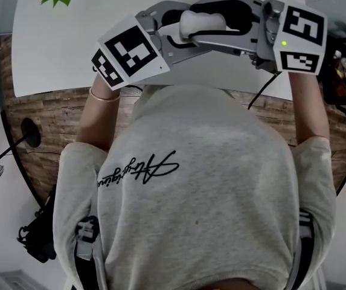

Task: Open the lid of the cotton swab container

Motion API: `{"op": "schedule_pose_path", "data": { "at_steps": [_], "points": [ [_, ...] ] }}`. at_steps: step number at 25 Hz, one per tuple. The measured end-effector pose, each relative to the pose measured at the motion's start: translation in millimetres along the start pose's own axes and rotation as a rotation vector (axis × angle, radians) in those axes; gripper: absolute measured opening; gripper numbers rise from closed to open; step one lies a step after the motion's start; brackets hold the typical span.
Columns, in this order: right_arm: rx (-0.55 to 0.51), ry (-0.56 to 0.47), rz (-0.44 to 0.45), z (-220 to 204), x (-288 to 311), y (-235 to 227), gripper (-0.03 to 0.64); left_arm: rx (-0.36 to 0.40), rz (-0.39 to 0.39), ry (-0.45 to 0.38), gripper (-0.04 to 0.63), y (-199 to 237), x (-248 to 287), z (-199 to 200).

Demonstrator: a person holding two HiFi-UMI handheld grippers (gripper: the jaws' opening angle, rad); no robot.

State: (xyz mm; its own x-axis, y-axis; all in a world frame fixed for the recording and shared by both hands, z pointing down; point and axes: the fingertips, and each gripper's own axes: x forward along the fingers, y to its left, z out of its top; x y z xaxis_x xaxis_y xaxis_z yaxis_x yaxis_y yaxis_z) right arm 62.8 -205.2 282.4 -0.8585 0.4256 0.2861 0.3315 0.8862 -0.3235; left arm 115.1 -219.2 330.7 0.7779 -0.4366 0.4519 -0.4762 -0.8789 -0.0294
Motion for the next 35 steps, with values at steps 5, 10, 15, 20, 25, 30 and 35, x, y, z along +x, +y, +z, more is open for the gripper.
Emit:
{"op": "schedule_pose_path", "data": {
  "at_steps": [5, 10, 15, 20, 25, 30, 35],
  "points": [
    [0.011, 0.002, 0.004, 3.0, -0.1, 0.4, 0.219, 0.006, 0.013, -0.004, 0.229, 1.1, -1.8, 2.2],
    [0.035, 0.005, 0.013, 5.2, 0.2, 1.3, 0.221, 0.021, 0.013, 0.008, 0.229, 0.4, -4.0, 3.3],
    [0.043, 0.009, 0.018, 11.2, 3.5, 0.9, 0.221, 0.038, 0.021, 0.014, 0.229, 3.2, -10.2, 4.8],
    [0.076, 0.011, 0.035, 18.5, 14.7, -5.2, 0.221, 0.024, 0.006, -0.003, 0.229, 10.2, -21.6, 1.2],
    [0.173, -0.014, 0.019, 32.4, 23.9, -13.5, 0.219, 0.096, 0.018, 0.001, 0.225, 16.5, -33.1, -0.7],
    [0.307, -0.232, 0.011, 66.6, 28.2, -28.1, 0.002, 0.11, -0.024, -0.004, 0.201, 12.9, -46.8, -0.1],
    [-0.03, -0.146, -0.002, 70.2, 36.2, -6.9, 0.076, 0.044, -0.083, 0.027, 0.201, 11.9, -61.4, -2.0]
  ]
}}
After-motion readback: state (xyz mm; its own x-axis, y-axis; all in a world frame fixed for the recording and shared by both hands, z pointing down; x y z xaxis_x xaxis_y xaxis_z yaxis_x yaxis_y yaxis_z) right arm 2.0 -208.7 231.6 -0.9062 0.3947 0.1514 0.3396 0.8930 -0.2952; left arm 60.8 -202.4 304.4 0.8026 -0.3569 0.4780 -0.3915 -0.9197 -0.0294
